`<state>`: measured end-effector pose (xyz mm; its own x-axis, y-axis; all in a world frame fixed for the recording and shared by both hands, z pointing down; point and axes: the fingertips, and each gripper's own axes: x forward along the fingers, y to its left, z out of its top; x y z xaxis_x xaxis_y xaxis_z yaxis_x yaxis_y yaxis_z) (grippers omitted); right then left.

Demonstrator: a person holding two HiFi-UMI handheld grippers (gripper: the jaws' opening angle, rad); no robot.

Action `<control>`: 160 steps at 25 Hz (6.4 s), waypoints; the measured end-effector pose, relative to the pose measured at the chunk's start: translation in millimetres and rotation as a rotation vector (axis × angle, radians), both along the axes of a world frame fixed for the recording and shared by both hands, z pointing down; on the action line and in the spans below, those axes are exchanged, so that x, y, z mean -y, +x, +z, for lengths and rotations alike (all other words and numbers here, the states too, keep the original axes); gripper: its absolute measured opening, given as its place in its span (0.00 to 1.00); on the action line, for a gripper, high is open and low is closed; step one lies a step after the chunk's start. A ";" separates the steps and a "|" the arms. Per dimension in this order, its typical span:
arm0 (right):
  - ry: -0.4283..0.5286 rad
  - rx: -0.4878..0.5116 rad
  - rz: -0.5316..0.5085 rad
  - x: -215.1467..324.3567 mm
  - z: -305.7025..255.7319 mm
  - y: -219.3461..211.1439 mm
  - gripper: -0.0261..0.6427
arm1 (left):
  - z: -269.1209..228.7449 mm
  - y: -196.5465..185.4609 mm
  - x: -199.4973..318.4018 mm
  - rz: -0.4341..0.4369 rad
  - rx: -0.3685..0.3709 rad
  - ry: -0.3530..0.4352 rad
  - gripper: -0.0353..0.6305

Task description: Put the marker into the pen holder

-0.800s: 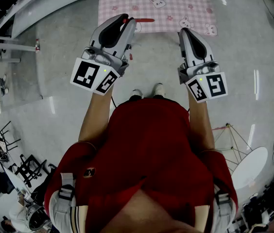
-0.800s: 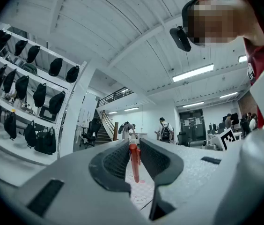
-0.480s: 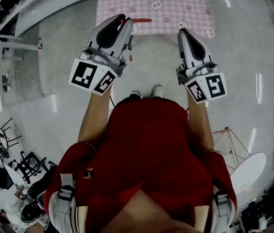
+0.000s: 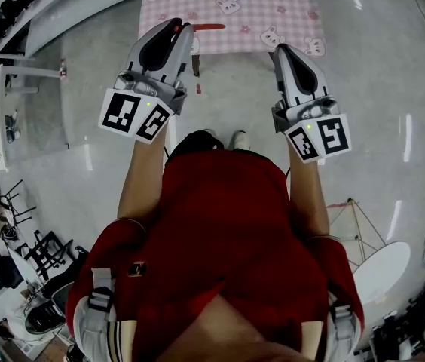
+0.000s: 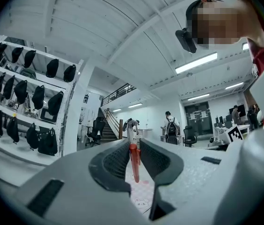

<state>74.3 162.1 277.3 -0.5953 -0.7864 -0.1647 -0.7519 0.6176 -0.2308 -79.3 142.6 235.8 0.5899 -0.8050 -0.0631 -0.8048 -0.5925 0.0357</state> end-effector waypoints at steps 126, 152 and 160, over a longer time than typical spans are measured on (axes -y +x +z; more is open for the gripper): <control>-0.231 -0.273 0.087 373.5 95.5 21.7 0.04 | 281.8 44.0 433.5 0.054 0.225 -0.409 0.17; -0.238 -0.265 0.100 363.7 98.4 22.9 0.04 | 270.0 42.2 421.3 0.092 0.201 -0.349 0.21; -0.235 -0.257 0.086 360.6 101.1 16.9 0.04 | 243.9 33.9 412.6 0.073 0.153 -0.300 0.20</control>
<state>91.2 -198.4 378.4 -0.5238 -0.8340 0.1733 -0.8507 0.5019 -0.1562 -45.4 -269.9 479.7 0.6307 -0.7299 0.2638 -0.7704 -0.6298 0.0992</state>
